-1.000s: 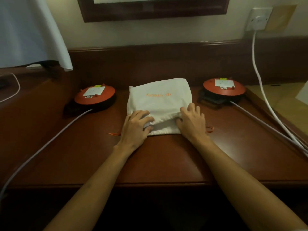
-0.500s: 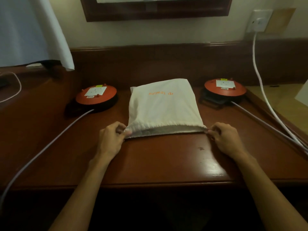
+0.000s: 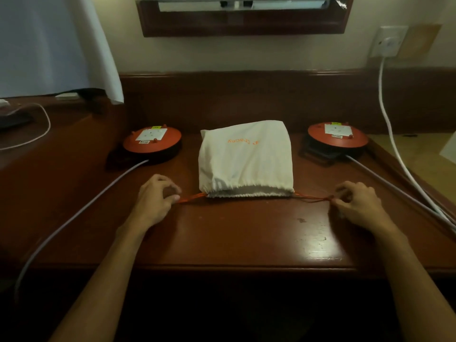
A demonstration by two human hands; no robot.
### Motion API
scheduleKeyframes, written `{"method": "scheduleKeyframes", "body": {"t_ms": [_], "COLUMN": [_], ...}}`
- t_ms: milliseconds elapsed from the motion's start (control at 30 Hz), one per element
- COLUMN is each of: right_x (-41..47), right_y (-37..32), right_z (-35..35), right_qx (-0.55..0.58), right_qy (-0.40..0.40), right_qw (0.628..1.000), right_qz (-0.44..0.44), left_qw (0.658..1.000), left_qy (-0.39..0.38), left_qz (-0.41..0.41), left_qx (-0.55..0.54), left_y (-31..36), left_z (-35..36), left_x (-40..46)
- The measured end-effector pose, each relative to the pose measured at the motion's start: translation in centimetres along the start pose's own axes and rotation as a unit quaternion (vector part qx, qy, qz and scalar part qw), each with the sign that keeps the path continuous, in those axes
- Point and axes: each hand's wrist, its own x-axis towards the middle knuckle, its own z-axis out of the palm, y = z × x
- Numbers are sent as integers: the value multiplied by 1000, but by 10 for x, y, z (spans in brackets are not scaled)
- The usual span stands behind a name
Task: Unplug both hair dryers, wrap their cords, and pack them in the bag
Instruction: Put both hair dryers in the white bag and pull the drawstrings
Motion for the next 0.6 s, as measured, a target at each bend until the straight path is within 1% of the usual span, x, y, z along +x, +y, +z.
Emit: {"method": "scheduleKeyframes", "body": {"t_ms": [100,133,200,233,300,367,467,533,600], "right_x": [-3,-6,-6,-5,-4,-2,-2,-2,-1], "right_y": [-20,-33,-56,-62,-64,-56,-48,-48,-45], "right_z": [-2,3,21,31,43,44,39,39,42], "right_qx": [84,97,60,36,21,88,183,216,226], "right_qy": [7,-3,-21,-15,18,19,7,37,80], "right_qw": [992,988,989,990,989,986,975,968,966], "right_qz": [-93,-117,-135,-137,-142,-140,-128,-119,-94], "left_qw": [997,995,994,995,998,997,994,991,984], "left_qy": [-41,-60,-84,-74,-18,35,79,109,159], "left_qz": [42,46,43,43,42,45,63,56,24], "left_qx": [-58,-70,-59,-50,-50,-47,-34,-54,-72], "left_y": [33,44,59,61,54,39,22,18,13], "left_z": [3,8,23,29,36,39,44,42,37], "left_x": [-1,0,1,2,2,-1,-7,-9,-9]}}
